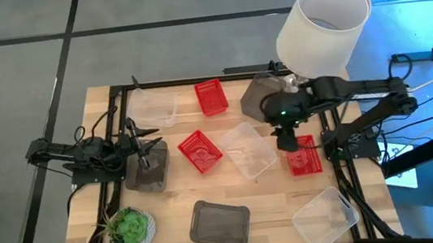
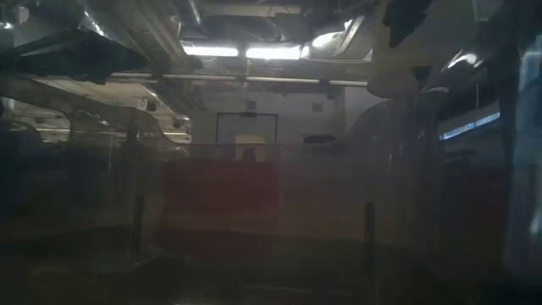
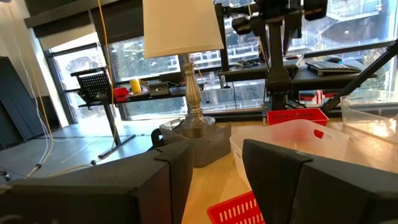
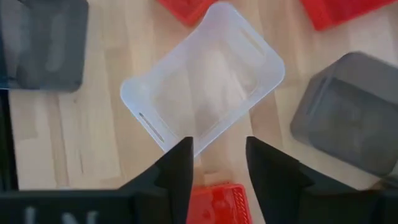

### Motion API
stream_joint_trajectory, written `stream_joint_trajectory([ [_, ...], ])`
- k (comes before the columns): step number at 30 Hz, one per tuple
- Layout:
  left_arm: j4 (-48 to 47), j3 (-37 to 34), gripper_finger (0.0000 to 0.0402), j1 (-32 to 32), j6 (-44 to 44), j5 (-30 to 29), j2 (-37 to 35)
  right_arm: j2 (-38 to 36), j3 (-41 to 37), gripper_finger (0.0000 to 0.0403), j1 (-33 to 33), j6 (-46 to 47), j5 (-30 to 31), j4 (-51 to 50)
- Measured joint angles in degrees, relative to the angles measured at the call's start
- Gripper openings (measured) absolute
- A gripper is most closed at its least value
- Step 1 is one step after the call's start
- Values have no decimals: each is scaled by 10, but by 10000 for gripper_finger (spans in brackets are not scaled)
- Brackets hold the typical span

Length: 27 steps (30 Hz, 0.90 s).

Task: Stack baskets by color
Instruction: Stack the top black bin on the bottom black bin

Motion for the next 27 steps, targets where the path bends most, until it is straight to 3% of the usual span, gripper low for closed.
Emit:
stream_joint_trajectory([
  [6, 0, 0, 133, 0, 0, 0, 0, 65, 0, 162, -38, 29, 2, 10],
  [11, 0, 0, 133, 0, 0, 0, 0, 129, 0, 162, -86, 23, 44, 20],
  [17, 0, 0, 133, 0, 0, 0, 0, 207, 0, 162, -139, 13, 25, 19],
  [27, 0, 0, 133, 0, 0, 0, 0, 246, 0, 162, -207, 5, 5, 22],
])
